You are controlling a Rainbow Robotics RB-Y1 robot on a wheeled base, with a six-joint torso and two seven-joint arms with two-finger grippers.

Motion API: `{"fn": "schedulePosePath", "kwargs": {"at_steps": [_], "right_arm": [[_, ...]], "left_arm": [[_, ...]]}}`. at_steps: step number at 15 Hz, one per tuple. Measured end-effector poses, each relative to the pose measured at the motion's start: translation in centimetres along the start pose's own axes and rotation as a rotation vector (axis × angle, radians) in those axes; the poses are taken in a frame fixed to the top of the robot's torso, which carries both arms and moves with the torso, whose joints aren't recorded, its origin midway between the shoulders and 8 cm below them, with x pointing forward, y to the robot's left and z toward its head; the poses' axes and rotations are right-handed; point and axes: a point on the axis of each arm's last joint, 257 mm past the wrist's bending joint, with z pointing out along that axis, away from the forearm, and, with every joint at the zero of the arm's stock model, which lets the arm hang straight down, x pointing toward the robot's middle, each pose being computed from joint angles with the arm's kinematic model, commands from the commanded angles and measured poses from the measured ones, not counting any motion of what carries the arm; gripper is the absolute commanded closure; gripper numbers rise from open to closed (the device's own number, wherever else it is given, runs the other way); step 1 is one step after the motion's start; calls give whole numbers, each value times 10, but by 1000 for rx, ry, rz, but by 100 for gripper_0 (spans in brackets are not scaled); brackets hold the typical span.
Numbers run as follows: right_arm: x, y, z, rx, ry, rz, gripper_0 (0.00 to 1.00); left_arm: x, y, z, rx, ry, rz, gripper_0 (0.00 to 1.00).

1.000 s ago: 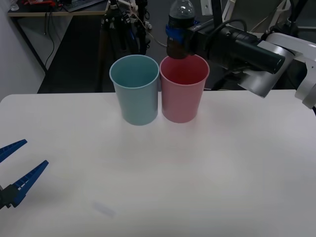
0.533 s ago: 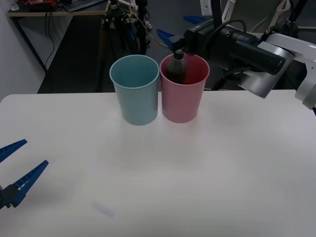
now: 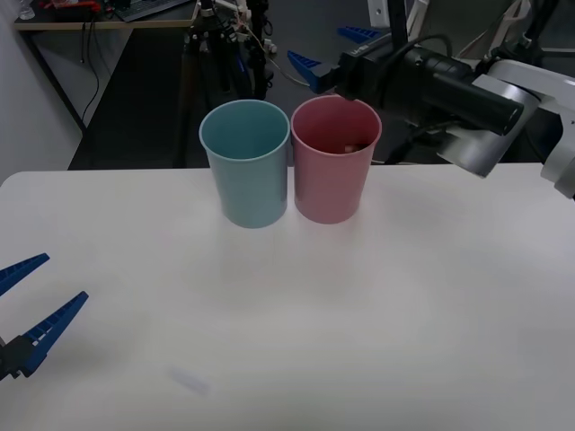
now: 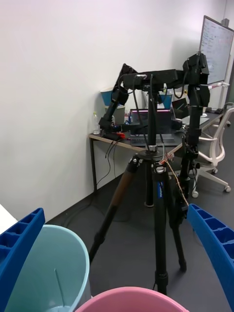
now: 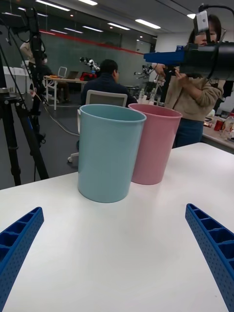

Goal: Grasp the object on the table and drop it into the matching bin: aluminum can to the light blue bin, PET bottle to the pink bin.

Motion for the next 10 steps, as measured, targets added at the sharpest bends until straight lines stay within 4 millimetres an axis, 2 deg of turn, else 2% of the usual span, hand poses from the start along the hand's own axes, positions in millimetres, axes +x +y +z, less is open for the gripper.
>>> {"fn": "schedulePosePath", "kwargs": {"at_steps": [4,10], "right_arm": [[-6,1,-12,-17,-9,-18,0],[-22,17,-69,-70,-36,-12,0]], "left_arm": [[0,0,0,0,0,0,0],[0,0,0,0,0,0,0]]}}
